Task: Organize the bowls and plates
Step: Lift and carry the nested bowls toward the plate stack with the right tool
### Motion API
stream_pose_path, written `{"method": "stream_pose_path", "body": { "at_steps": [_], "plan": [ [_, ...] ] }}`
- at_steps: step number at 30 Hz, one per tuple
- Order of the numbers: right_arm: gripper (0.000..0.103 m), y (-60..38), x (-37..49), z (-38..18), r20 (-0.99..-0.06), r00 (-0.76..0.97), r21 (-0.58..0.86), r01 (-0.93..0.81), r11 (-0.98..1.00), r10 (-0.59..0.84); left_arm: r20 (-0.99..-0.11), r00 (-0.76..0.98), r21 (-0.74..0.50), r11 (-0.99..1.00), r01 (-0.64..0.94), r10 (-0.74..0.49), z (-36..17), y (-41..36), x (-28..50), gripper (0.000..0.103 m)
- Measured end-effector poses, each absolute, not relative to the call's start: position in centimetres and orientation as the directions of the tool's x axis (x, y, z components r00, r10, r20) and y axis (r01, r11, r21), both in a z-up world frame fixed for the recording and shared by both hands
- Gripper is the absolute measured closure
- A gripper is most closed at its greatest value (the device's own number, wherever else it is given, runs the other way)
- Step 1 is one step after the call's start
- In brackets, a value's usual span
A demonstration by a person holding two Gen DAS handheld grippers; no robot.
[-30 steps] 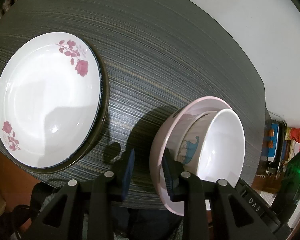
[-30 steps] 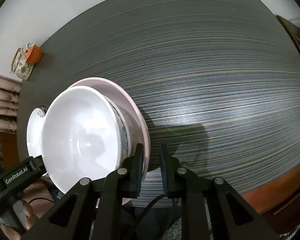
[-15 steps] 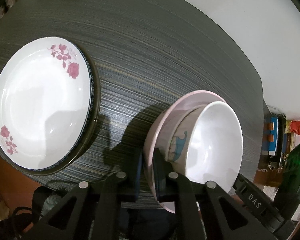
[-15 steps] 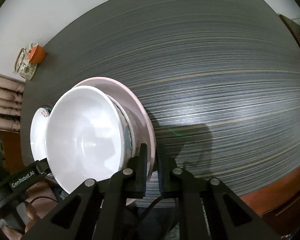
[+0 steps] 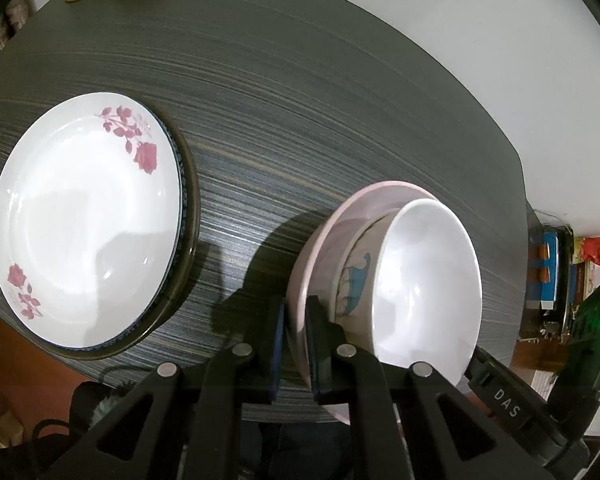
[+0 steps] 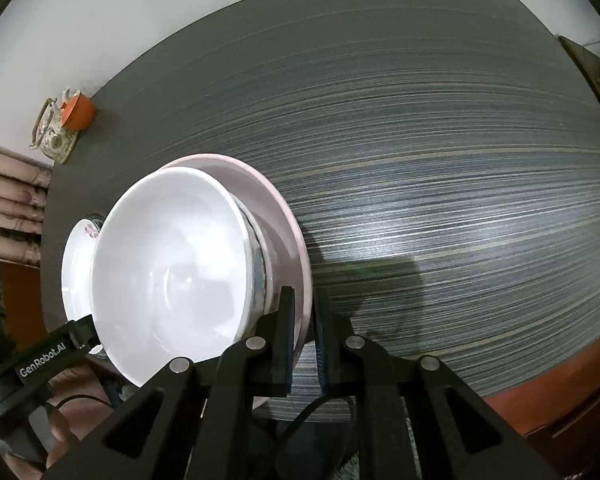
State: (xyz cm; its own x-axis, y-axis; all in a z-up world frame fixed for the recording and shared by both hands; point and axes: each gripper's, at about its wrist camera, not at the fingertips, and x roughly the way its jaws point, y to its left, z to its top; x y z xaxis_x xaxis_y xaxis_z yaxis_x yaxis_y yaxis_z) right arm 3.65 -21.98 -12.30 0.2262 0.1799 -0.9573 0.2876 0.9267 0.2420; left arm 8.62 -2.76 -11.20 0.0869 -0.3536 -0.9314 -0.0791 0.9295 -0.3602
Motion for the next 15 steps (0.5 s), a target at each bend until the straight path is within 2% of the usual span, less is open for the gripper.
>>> {"method": "stream_pose_path", "body": {
  "at_steps": [15],
  "plan": [
    [0.091,-21.63,3.75,-11.34,-0.954,0.245,0.238,0.273,0.932,0.172,-0.930,0.101,-0.361,0.930,-0.073,-0.353,-10.57,-2.65,8.53,0.095]
  ]
}}
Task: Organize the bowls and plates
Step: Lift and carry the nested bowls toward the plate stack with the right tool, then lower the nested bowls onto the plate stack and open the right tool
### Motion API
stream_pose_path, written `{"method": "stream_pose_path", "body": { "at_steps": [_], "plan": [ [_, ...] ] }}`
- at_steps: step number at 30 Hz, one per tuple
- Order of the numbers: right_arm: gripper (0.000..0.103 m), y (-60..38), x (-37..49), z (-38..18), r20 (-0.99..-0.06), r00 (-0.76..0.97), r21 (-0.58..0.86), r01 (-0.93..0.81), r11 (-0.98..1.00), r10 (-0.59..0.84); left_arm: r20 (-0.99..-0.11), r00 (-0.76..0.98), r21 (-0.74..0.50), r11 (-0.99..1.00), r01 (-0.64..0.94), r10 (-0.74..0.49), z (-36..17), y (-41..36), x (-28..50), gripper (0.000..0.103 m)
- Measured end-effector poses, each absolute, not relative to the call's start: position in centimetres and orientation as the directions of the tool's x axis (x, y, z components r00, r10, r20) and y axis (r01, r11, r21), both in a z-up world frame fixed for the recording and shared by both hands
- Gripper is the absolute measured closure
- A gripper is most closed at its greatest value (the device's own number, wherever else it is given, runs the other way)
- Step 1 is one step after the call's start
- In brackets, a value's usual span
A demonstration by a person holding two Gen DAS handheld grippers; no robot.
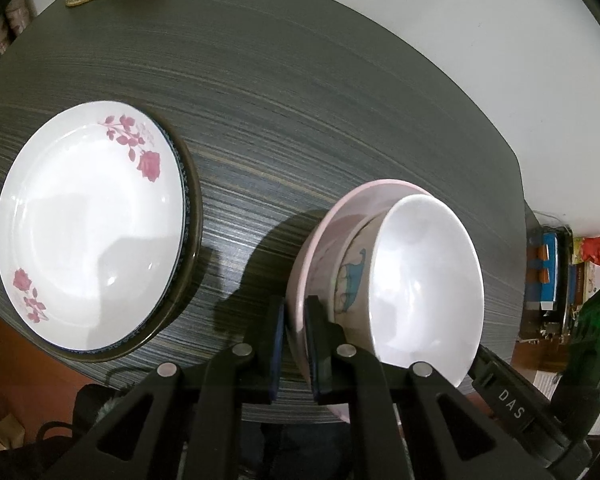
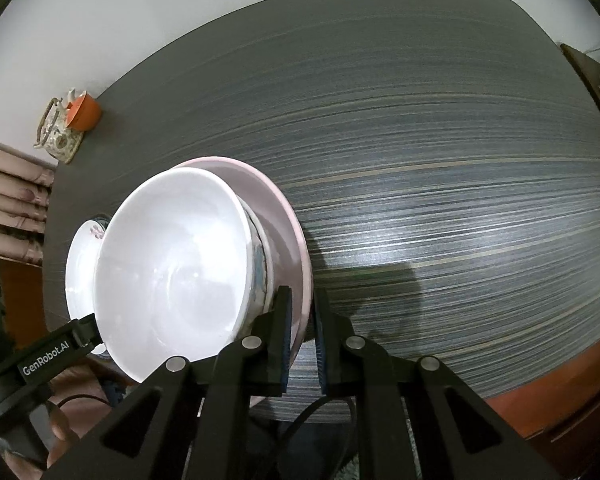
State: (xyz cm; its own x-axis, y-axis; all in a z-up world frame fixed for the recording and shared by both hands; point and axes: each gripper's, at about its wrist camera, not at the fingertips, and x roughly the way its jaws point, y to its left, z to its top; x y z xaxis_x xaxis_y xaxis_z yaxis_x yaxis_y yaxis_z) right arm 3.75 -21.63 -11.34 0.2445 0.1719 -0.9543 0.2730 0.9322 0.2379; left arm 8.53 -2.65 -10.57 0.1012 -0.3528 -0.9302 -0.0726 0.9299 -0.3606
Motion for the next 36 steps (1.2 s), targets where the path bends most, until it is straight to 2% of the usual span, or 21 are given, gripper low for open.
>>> {"method": "stream_pose_path", "body": {
  "at_steps": [20,36],
  "plan": [
    [0.091,-18.8,5.4,-7.4,-0.937,0.308,0.233,0.201,0.951,0.164,-0.918,0.187,-0.372,0.923,-0.096,-0.350,-6.6,1.4,8.5,0.095],
    [0.091,-13.4,7.6,-4.4,-0.917,0.330,0.266,0.085,0.960,0.225,-0.916,0.283,-0.339,0.925,-0.172,-0.284,-2.6,7.7,8.4,0.095]
  ]
}}
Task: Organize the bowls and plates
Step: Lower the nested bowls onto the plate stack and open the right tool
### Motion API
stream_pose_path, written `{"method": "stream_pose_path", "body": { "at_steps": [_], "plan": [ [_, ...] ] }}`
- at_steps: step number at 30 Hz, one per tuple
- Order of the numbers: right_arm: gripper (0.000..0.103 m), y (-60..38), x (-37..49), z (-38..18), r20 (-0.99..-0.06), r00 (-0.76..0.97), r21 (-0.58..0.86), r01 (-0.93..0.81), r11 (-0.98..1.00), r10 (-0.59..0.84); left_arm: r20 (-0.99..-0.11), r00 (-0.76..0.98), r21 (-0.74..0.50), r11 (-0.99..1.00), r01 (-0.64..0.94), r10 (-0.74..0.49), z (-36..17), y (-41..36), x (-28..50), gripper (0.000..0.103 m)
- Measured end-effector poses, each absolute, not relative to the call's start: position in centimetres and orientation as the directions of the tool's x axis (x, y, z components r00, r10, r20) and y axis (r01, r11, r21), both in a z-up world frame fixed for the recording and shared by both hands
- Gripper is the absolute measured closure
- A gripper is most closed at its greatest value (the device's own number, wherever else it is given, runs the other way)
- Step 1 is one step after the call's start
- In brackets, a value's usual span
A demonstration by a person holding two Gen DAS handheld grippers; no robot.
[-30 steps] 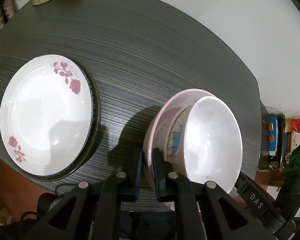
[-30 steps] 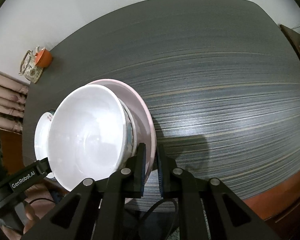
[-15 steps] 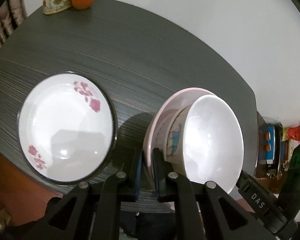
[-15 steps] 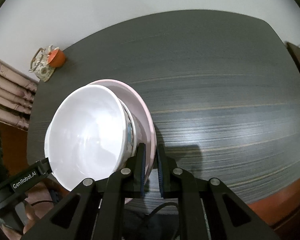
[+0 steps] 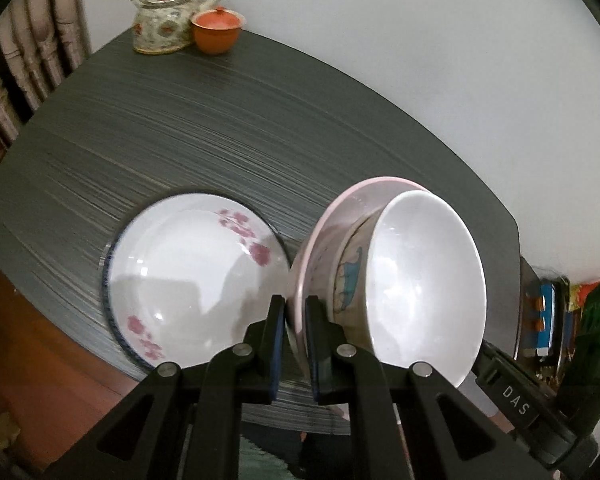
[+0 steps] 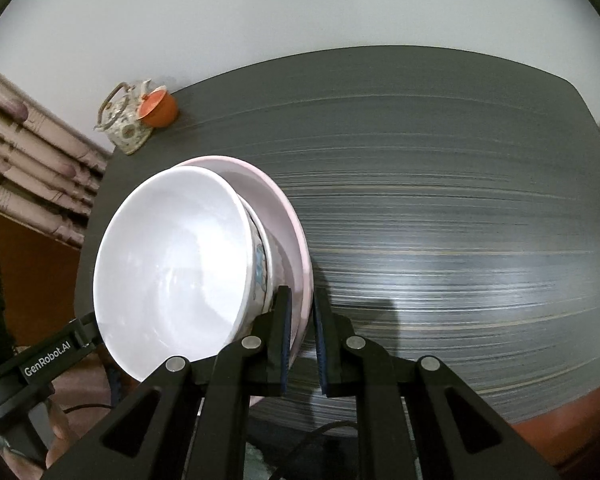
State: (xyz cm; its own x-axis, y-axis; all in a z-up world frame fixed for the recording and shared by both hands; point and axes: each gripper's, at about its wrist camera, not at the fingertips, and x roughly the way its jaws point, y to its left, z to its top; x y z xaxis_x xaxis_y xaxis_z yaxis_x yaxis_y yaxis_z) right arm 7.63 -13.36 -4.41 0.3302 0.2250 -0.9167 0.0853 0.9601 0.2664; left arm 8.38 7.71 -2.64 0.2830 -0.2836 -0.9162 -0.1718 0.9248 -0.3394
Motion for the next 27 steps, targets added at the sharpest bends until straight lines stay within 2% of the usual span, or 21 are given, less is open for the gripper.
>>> {"method": "stream_pose_path", "body": {
  "at_steps": [14,27],
  "plan": [
    [0.091,-6.6,9.0,-4.4,-0.915,0.297,0.284,-0.014,0.959,0.275,-0.919,0.318,-0.324,0.907,-0.268,-0.234,-2.1,14.1,7.5,0.095],
    [0.091,-2.2,9.2,-6.4,-0.930,0.244,0.273,-0.048,0.961,0.276,-0.929,0.292,-0.319,0.894,-0.315,-0.228,-4.1,17.9,7.0,0.095]
  ]
}}
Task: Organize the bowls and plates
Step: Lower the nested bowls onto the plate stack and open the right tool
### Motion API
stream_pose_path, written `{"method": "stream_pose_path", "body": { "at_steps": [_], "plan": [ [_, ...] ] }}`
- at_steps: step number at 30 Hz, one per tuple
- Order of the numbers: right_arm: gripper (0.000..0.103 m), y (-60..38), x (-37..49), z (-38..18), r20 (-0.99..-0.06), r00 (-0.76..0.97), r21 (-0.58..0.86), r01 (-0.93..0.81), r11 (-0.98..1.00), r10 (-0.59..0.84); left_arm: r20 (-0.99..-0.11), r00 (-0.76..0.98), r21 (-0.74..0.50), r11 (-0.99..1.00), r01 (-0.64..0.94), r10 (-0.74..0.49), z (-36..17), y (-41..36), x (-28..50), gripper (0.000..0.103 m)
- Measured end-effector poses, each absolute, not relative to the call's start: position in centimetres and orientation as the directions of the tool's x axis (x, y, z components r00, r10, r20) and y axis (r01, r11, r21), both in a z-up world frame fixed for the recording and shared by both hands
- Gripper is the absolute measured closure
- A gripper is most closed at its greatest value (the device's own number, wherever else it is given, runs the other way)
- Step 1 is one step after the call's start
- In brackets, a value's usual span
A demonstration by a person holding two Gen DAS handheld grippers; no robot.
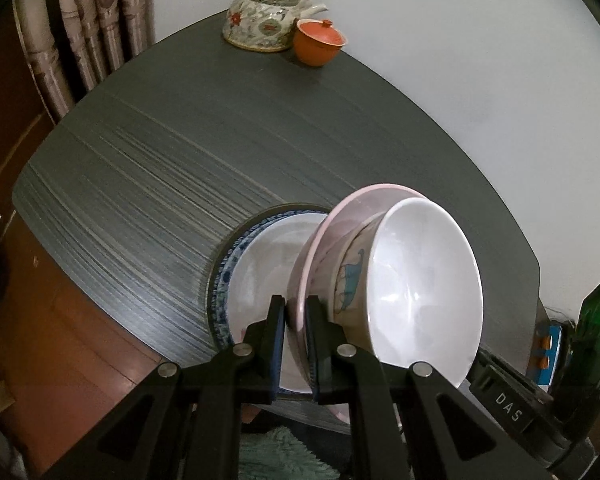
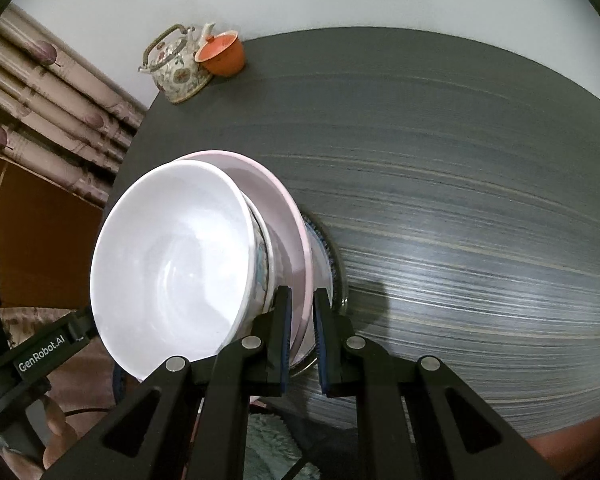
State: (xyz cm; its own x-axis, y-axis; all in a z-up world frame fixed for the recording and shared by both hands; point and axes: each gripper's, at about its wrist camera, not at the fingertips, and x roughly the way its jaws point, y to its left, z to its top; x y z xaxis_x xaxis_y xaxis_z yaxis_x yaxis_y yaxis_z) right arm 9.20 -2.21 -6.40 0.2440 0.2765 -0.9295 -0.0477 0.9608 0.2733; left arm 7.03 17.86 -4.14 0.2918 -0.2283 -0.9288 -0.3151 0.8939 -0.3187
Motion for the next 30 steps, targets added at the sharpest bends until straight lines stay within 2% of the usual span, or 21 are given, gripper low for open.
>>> {"method": "stream_pose_path", "body": {
  "at_steps": [30],
  "plan": [
    [0.091,-0.9,9.1,-8.6,-0.936,0.252,0.239,-0.056,0.969,0.245,-0.931,0.268,-0.330,0.884,-0.331,-0.247,-7.9,19.4,7.4,0.095]
  ]
}}
